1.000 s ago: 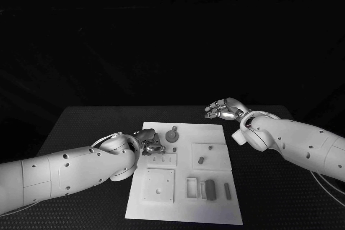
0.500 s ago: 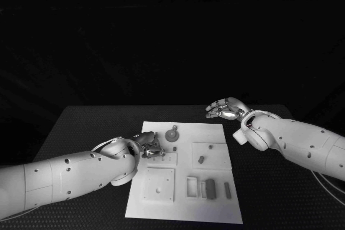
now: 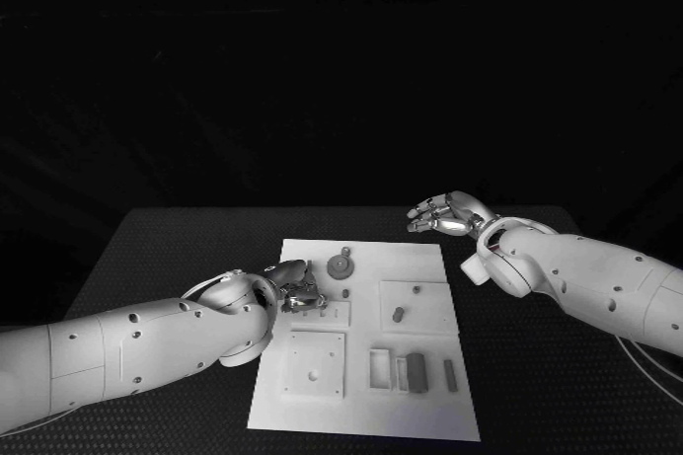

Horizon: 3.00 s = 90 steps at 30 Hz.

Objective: Assemble the parts on the task board

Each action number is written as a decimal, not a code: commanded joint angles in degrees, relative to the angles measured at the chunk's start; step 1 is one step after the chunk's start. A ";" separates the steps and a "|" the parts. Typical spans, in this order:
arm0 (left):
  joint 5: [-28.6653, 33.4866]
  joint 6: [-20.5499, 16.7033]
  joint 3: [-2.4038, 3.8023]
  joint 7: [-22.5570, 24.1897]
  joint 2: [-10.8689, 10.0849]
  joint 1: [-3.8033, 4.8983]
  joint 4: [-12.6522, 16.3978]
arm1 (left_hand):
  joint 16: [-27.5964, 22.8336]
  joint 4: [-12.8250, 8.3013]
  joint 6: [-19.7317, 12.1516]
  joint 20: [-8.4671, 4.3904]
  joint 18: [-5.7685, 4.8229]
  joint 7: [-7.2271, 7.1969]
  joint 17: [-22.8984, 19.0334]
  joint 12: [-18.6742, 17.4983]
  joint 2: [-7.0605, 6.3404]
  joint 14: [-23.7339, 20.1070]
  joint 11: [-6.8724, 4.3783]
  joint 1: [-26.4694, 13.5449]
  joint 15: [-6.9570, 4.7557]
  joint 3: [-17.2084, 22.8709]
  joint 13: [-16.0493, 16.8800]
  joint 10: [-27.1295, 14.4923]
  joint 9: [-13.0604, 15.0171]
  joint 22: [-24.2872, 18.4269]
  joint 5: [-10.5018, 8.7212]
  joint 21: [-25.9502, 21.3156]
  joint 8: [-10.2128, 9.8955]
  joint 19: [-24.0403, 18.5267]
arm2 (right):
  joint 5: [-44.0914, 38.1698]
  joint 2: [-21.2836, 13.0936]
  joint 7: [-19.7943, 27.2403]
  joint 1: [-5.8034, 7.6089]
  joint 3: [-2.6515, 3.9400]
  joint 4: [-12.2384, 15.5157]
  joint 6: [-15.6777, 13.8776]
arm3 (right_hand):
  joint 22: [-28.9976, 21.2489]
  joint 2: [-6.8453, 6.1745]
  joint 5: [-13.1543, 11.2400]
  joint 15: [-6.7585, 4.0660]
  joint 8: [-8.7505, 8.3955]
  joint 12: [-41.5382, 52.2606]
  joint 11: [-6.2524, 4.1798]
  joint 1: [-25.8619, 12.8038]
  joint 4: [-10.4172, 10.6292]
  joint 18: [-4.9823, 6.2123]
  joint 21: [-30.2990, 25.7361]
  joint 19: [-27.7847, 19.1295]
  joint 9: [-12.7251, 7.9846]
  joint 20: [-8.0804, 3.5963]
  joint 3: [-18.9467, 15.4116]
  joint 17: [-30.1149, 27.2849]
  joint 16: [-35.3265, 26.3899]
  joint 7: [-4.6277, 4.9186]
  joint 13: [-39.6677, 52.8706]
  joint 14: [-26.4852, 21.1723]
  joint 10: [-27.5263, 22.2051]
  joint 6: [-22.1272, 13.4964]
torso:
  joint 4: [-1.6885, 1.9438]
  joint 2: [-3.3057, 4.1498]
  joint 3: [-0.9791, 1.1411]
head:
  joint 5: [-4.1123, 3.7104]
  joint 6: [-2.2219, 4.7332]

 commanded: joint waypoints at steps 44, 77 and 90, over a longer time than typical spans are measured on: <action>-0.86 2.79 0.03 -0.17 0.41 -0.36 -0.34 | 0.41 2.19 7.56 -5.63 0.67 -5.16 -0.62 0.76 -6.98 0.30 -1.53 3.14 -1.10 -2.28 -1.27 -2.03 0.00 0.61 -4.41 -0.16 -0.76 0.10 | -0.33 -0.02 0.28 -0.02 0.03 0.26 0.11 | 0.42 -0.12 0.97 0.08 0.25 -0.53 0.07 -0.93 0.44 -1.14 -0.63 -0.31 -0.24 -0.08 -0.05 -0.27 0.00 0.06 -0.03 -0.61 0.56 -0.27 | 0.04 -0.03 -0.02 | -0.20 -0.31; 0.57 2.47 0.10 -0.04 0.34 -0.36 -0.75 | 0.87 -0.13 7.50 -5.64 0.66 -5.16 -0.85 1.44 -1.96 -0.03 -1.58 2.89 -1.16 -9.24 -1.87 -2.36 0.37 0.81 8.14 -0.22 -0.93 -0.46 | -0.33 0.05 0.19 -0.02 0.03 0.24 0.06 | 0.62 -0.21 1.02 0.20 0.26 -0.69 0.14 -0.97 0.40 -1.24 -0.94 -0.52 -0.37 -0.07 -0.09 -0.44 -0.07 0.22 -0.03 -0.92 0.61 -0.40 | -0.02 0.01 0.01 | -0.24 -0.17; 0.38 2.60 0.10 -0.69 0.35 -0.36 -0.94 | 1.10 -3.64 7.65 -5.53 0.50 -5.27 -0.92 1.71 3.48 -0.10 -1.66 2.28 -1.02 -9.05 -2.14 -2.58 0.39 0.91 10.08 -0.09 -1.04 -0.70 | -0.33 0.02 0.19 -0.02 0.03 0.26 0.07 | 0.70 -0.21 1.05 0.25 0.29 -0.74 0.14 -1.06 0.47 -1.28 -1.04 -0.57 -0.39 -0.06 -0.11 -0.49 -0.08 0.22 -0.02 -1.01 0.64 -0.40 | 0.03 -0.04 0.02 | -0.27 -0.37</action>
